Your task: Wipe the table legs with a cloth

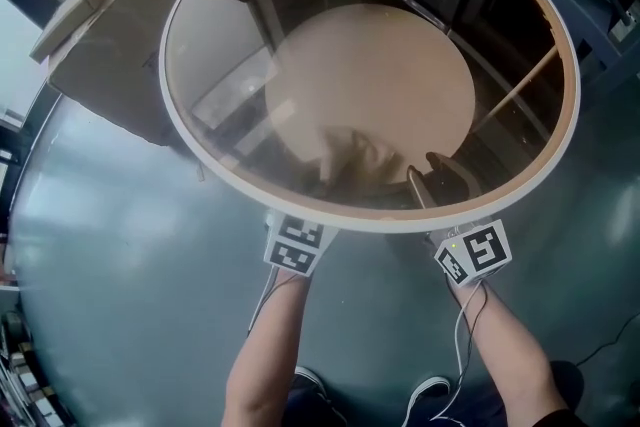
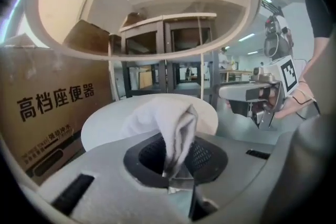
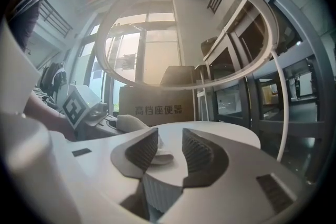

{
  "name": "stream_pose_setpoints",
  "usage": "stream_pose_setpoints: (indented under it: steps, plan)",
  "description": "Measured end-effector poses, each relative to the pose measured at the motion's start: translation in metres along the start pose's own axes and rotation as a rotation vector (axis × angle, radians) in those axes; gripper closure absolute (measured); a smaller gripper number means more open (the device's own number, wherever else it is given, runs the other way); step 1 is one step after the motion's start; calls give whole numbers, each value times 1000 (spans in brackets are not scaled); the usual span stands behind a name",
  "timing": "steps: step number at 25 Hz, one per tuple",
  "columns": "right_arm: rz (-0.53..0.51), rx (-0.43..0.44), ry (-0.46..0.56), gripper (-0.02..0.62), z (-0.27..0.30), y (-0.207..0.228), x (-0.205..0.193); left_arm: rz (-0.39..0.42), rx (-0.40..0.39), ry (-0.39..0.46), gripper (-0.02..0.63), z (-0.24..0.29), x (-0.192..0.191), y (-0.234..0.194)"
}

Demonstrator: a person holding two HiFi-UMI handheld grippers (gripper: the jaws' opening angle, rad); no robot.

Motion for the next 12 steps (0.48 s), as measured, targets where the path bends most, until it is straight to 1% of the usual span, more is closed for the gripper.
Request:
stream_pose_setpoints:
  steps: [2, 4, 7, 10, 12]
  plan:
    - [-12, -6, -2, 466, -2, 1, 0, 9, -13, 10, 559, 13, 5, 8]
    - [-19, -26, -5, 466, -5, 9, 1, 31, -51, 8, 558, 31, 11, 21]
    - [-25, -81, 0, 466, -11, 28, 3, 112, -93, -16, 558, 56, 21, 38]
    - [-28, -139, 9, 466, -17, 45, 8, 155, -83, -35, 558, 63, 25, 36]
    - [-26, -157, 12, 466, -17, 48, 10, 168, -61, -44, 558, 63, 24, 29]
Point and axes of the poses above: the fingertips, and each gripper's own axes: z forward along the fingers, y to its right, x out of its top, the point moved 10 cm from there along -z, backward along the fingers, and after that the axes turned 11 degrees about y, right-handed, at the moved point
